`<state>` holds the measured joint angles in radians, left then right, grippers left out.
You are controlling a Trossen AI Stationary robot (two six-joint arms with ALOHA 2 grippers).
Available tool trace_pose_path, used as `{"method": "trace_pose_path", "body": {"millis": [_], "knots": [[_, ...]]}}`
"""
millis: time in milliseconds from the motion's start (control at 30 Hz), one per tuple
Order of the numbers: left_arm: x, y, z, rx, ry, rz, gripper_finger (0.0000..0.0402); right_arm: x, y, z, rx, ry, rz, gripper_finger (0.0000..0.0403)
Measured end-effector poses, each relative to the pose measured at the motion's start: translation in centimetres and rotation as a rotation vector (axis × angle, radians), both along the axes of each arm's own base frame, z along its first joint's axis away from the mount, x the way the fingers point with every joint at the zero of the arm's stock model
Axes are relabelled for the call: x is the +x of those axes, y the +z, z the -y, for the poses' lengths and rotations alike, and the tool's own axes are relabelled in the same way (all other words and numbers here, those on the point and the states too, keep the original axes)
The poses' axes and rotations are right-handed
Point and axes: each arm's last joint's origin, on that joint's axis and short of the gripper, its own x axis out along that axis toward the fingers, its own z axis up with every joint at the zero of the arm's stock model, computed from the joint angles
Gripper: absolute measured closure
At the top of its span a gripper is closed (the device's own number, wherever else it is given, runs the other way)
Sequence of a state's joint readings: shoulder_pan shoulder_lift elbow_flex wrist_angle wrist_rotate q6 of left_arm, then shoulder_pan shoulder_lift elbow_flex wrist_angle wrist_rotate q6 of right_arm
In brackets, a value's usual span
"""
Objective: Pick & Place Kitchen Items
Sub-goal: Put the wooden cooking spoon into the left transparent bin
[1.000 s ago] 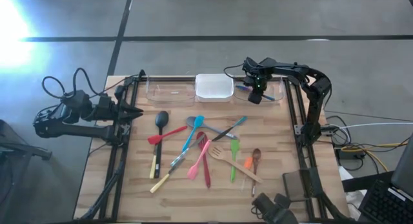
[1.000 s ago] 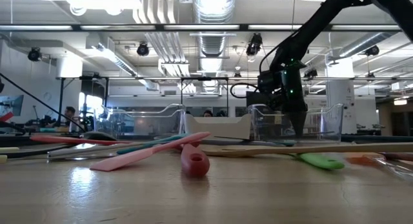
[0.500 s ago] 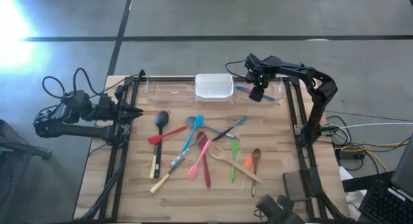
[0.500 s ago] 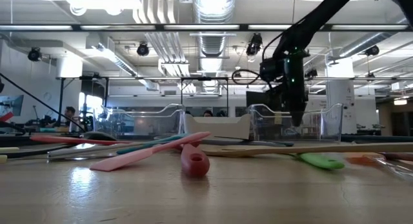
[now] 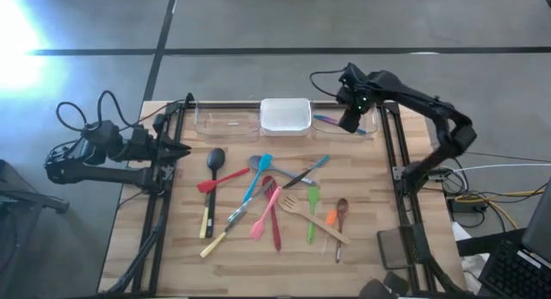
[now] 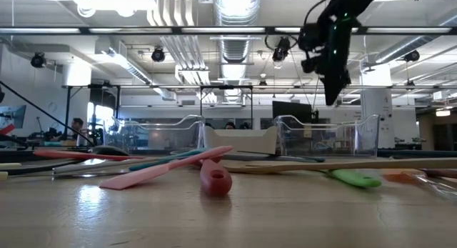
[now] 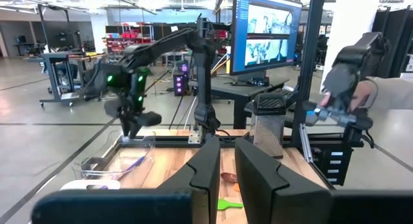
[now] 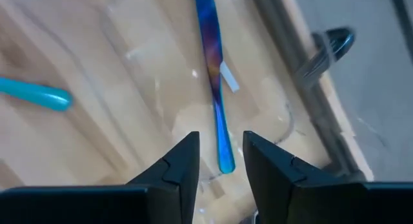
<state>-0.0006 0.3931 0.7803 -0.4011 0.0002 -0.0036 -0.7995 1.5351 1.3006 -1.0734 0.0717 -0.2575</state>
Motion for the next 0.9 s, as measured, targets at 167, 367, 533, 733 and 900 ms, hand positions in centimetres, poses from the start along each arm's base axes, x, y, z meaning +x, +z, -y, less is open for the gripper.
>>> {"method": "trace_pose_path", "body": {"millis": [167,367,533,733,900], "knots": [[0.0,0.0,0.0,0.000,0.000,0.000,0.0346,-0.4,3.0,-2.7,-0.066,0.005,0.102,0.0303],[0.0,0.0,0.0,0.000,0.000,0.000,0.0346,-0.6,5.6,-6.2,-0.096,0.002,0.230,0.0313],[0.0,0.0,0.0,0.000,0.000,0.000,0.0346,0.4,6.7,-9.4,-0.011,0.059,0.367,0.0322],[0.0,0.0,0.0,0.000,0.000,0.000,0.0346,2.8,6.7,-13.7,0.051,0.178,0.425,0.0330],[0.0,0.0,0.0,0.000,0.001,0.000,0.0346,4.3,6.5,-17.5,0.079,0.249,0.435,0.0327]]}}
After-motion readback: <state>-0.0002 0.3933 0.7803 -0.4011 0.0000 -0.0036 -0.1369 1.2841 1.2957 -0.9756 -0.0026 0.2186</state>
